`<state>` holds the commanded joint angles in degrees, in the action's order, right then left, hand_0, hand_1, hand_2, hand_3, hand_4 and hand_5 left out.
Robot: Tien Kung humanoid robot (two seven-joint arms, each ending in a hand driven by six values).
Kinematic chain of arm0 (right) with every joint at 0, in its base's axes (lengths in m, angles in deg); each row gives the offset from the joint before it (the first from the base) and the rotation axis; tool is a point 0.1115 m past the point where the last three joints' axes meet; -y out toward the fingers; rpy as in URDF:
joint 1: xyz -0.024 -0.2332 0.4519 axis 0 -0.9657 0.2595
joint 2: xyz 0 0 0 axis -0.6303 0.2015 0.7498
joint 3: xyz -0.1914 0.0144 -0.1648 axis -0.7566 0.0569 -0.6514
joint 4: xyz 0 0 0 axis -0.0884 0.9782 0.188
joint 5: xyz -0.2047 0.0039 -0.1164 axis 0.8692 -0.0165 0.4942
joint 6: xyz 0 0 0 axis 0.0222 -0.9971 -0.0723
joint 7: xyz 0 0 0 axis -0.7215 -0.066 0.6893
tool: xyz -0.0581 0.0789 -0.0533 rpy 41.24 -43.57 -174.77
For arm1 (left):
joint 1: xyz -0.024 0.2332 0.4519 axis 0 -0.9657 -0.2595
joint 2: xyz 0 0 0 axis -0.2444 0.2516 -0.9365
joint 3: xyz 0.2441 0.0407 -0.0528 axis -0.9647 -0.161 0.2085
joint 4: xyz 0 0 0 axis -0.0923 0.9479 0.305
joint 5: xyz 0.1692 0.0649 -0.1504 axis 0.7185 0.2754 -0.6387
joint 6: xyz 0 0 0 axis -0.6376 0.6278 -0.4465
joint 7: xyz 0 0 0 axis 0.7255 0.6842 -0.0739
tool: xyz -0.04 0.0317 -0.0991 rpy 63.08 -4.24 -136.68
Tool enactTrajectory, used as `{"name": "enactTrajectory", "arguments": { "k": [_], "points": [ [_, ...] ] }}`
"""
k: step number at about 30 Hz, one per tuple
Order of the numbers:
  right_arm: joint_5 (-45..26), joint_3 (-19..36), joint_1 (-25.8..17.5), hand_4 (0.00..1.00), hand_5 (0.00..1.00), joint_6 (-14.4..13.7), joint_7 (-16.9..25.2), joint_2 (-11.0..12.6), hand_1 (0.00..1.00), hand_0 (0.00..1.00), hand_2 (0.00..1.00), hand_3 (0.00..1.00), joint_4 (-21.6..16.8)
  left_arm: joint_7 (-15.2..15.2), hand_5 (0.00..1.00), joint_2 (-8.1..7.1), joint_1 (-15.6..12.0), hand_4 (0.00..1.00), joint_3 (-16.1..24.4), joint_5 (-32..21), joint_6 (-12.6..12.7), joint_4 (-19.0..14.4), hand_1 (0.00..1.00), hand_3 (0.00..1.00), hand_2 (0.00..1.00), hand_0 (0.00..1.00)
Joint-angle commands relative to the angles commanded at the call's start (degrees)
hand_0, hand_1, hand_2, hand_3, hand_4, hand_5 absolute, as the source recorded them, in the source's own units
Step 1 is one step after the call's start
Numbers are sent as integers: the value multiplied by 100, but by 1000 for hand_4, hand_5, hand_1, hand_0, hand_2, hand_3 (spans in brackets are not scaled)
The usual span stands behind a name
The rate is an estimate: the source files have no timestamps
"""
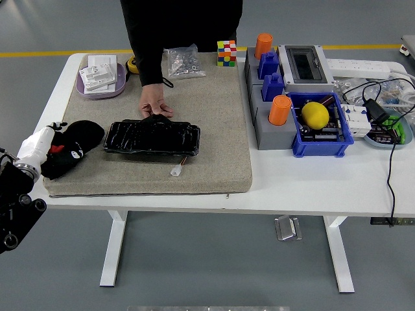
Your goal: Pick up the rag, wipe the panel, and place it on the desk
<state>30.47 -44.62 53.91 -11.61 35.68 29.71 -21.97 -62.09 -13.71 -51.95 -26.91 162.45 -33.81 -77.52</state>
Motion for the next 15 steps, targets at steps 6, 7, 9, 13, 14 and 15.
{"name": "enactTrajectory", "arguments": {
  "k": [6, 7, 9, 13, 14, 15],
  "points": [
    [-26, -41, 5, 851, 579, 6, -4, 7, 735, 777, 736, 605, -1, 17, 335, 15, 18, 846, -57, -95, 125, 39, 776, 878, 879, 679],
    [-33, -49, 7, 851, 579, 6, -4, 8, 735, 777, 736, 605, 0, 19, 335, 15, 19, 846, -64, -103, 139, 41, 776, 878, 879, 679],
    [-32, -49, 9, 853, 578, 6, -6, 14, 734, 776, 736, 604, -1, 33, 282, 18, 23, 781, -86, -135, 171, 56, 611, 846, 837, 515],
    [-19, 16, 4, 853, 578, 4, -6, 26, 734, 776, 736, 604, 3, 17, 282, 33, 36, 781, -130, -150, 198, 121, 611, 846, 837, 515],
    [-10, 32, 3, 853, 578, 7, -8, 30, 734, 776, 736, 604, 6, 9, 282, 39, 37, 781, -132, -140, 204, 139, 611, 846, 837, 515],
    [-17, 49, 0, 856, 578, 3, -6, 31, 734, 775, 735, 604, 8, 9, 223, 40, 36, 710, -136, -137, 212, 144, 449, 747, 813, 460]
  ]
}}
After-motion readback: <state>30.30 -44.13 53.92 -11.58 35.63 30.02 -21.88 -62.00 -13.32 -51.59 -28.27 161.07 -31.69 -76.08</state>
